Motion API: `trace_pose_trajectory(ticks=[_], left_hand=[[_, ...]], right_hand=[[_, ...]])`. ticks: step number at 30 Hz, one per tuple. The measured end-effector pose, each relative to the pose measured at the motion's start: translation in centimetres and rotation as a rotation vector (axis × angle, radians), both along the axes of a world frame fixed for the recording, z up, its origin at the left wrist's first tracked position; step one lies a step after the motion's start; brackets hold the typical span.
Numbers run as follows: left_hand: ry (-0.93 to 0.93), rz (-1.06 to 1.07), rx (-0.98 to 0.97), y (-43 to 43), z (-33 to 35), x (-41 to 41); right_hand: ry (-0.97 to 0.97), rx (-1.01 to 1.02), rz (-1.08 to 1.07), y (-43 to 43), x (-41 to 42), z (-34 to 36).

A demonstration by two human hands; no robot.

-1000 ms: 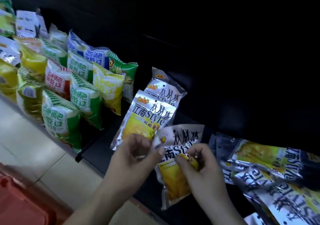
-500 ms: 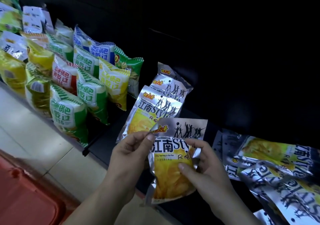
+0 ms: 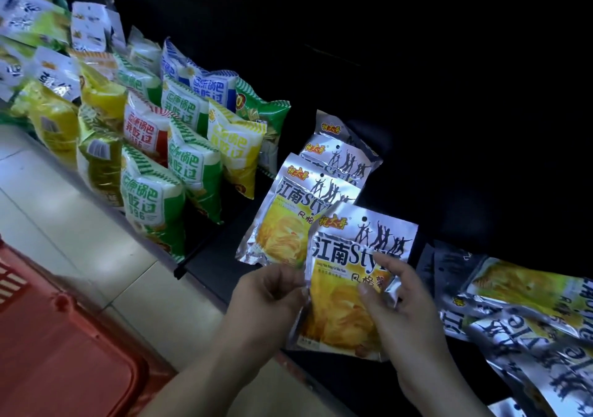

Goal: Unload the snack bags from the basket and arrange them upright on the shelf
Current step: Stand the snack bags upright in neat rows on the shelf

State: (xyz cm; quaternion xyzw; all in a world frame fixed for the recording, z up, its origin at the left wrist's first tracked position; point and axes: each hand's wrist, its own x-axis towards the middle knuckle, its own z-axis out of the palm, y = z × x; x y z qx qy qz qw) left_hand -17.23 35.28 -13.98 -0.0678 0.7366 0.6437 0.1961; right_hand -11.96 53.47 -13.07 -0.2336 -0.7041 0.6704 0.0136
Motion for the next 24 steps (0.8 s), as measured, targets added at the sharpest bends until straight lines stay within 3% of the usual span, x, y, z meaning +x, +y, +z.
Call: trace_pose_trajectory(ticks=[2,5,11,15,18,20,24], left_hand=[[-0.006,-0.016,0.028,-0.3,0.0,-0.2],[0.028,-0.006,0.053,-1.1,-0.5,-0.7],[0.096,0.218,-0.039,-3.3,-1.7,-3.5],[0.144,0.298,-0.129,-4.0,-2.4,-5.4],[0.282,0.324,-0.272,-4.6,-2.6,-5.4],[0.415,0.278,-0.441,-5.0,-3.4,-4.7],[0.411,-0.005,-0.596,-4.5,-5.0,-2.4]], right_hand=[[-0.048,-0.056,0.098,-0.3,-0.1,0.2],[-0.057,0.021,0.16,-1.2,-0.4,0.7],[-0.018,0.096,0.286,-2.8,-2.2,0.9],[0.038,0.165,0.186,-4.9,-5.3,-0.4],[0.074,0.25,0.143,-6.4,-7.9,-1.8],[0.088,0.345,0.184,-7.0,-8.9,-2.6],[0.062,0.456,0.238,-7.6,-9.4,-3.6]])
